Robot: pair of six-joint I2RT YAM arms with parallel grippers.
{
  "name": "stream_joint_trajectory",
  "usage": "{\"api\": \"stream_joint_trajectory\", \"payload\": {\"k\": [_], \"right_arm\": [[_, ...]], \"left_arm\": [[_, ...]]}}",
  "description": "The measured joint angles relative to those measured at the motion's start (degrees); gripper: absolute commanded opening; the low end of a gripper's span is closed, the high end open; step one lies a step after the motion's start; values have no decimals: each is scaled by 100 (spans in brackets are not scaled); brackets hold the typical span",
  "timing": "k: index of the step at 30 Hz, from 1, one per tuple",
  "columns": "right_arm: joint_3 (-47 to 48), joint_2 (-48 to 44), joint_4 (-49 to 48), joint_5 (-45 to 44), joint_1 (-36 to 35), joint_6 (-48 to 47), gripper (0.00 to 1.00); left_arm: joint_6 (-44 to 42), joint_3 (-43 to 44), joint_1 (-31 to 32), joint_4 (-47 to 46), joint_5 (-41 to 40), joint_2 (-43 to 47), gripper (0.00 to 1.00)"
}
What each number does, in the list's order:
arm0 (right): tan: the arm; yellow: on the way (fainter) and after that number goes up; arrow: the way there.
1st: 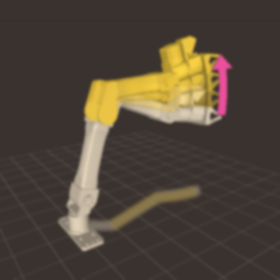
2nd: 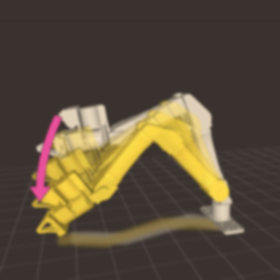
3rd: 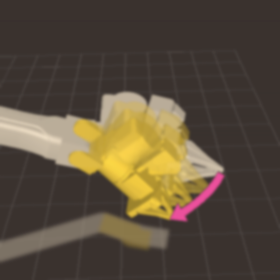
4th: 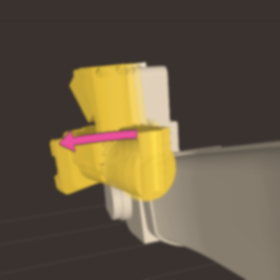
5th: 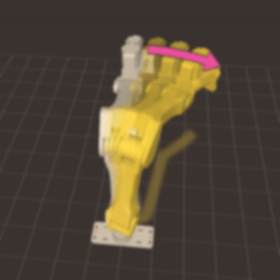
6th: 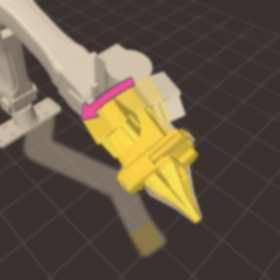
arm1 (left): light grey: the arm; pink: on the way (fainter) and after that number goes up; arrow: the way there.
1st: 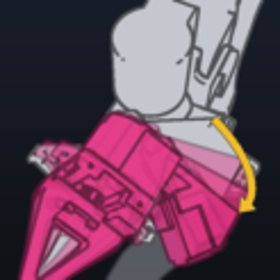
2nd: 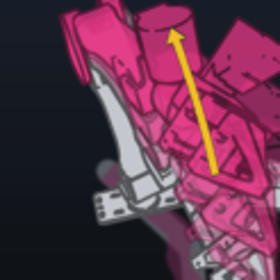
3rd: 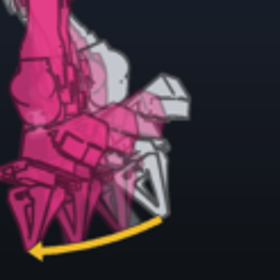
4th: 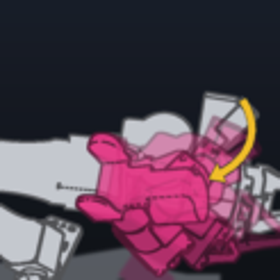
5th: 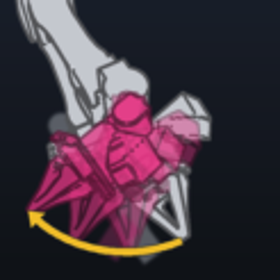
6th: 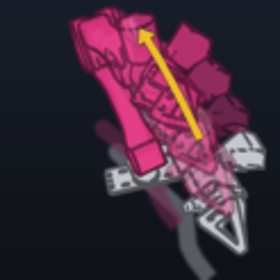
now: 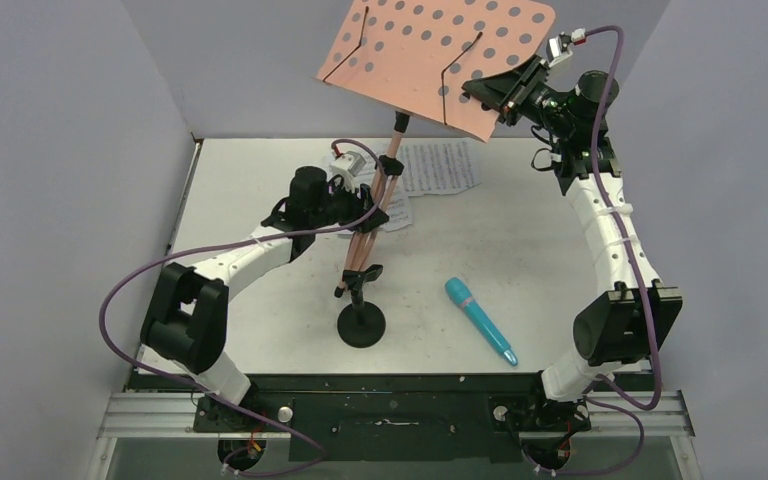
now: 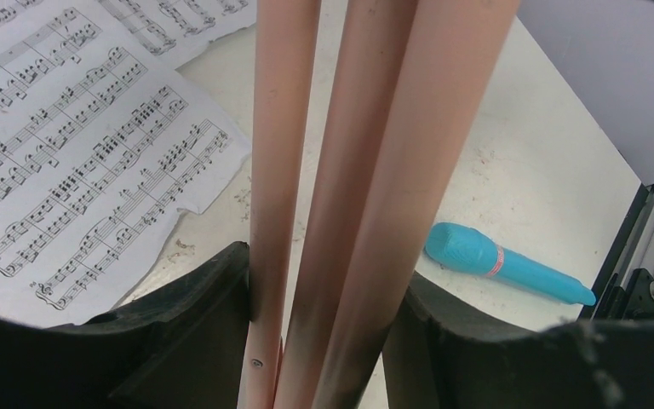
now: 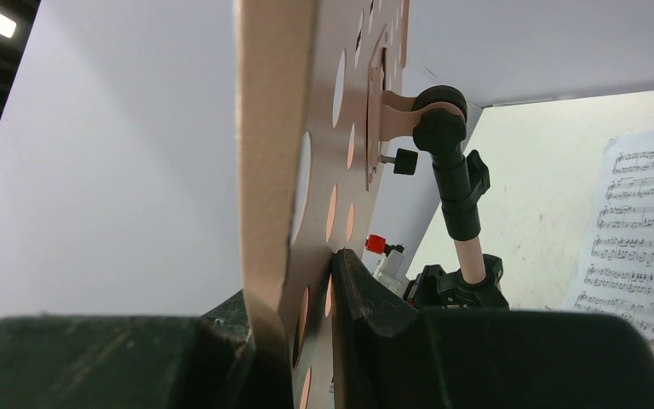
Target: Set up the instrument practice props
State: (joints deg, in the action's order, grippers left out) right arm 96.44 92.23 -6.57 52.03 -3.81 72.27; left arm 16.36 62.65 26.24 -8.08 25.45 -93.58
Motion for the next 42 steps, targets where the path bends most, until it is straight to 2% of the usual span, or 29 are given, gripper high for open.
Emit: {"api": "stream_joint_trajectory", "payload": {"k": [14,22,25,30,36,42], "right_arm": [[0,-63,-588,192,-2,446,5],[0,-72,-1757,748,-63,901,5],[0,-131,-1910,940,-133,835,5],[-7,-522,-1202,940,-199,122,5],[-531,-1609,-306,223,-229,-911,5],[-782,-2179,-4,-72,-278,-1635,5]], "left_arm": [[-109,-522,-81,-815,7,492,0],[-258,-651,-83,-1309,7,656,0],[-317,-780,-90,-1552,4,684,0],[-356,-940,-52,-1897,57,684,0],[-433,-1051,-13,-2636,251,682,0],[-514,-1093,26,-3088,431,658,0]]}}
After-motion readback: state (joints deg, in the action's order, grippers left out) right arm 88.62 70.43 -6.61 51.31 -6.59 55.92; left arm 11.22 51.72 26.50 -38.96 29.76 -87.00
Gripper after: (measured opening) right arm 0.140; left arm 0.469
